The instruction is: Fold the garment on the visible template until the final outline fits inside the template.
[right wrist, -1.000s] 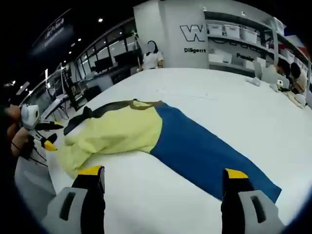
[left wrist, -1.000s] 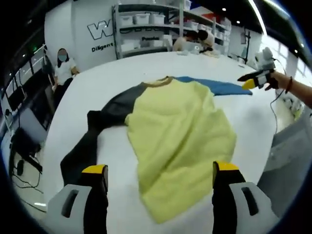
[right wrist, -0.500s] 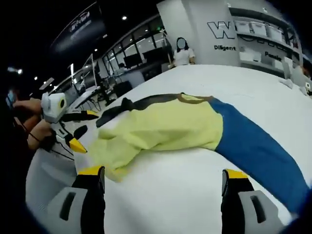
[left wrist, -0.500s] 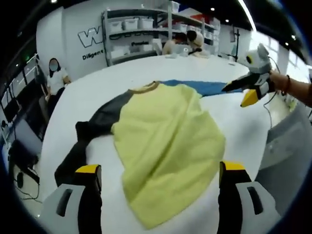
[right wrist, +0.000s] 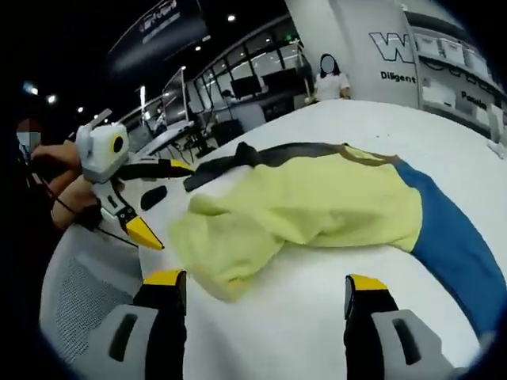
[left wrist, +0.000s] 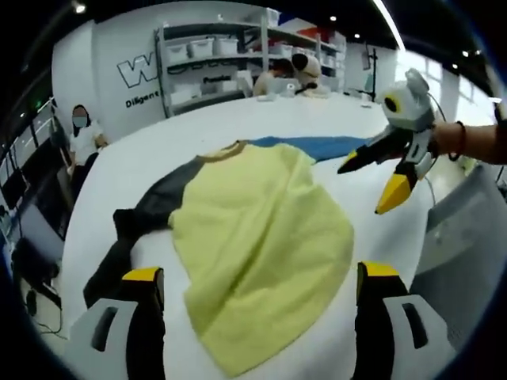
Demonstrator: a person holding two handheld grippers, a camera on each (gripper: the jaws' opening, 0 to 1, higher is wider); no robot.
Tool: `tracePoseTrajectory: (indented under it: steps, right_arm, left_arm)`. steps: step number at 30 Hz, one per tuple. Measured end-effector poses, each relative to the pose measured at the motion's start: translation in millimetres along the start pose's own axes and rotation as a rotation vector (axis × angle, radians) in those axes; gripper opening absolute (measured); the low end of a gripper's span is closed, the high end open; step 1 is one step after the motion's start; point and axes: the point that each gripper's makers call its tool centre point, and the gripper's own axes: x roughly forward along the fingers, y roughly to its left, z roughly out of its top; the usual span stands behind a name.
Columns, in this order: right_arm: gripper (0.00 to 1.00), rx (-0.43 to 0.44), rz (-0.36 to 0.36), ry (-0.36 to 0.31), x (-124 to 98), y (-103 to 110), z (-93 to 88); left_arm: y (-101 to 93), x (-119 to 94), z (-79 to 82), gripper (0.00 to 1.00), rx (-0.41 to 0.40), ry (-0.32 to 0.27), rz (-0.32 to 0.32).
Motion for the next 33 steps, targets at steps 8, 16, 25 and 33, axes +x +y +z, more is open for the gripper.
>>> tracePoseTrajectory:
  steps: [8,16,25,33]
  right_arm:
    - [0.58,-0.024,0.048,0.041,19,20,-5.7]
    - [0.22,-0.033,0.01,0.076,34,19,-18.4]
    - [0.0,-0.097,0.022,0.064,31,30,-10.0]
    - [0.0,-0.078,0.04,0.013,26,40,15.8]
  left_arm:
    - [-1.8,-1,-2.3,0.97,0.006,-0.002,-0.007]
    - [-6.4,-1,-4.6,0.92,0.001,-0.002,-0.027]
    - [-12.2,-2,0.2,0.7,0.0,-0.025,-0.083]
    - [-43.5,4,4.7,0.57,0.055,-0.021,-0.174]
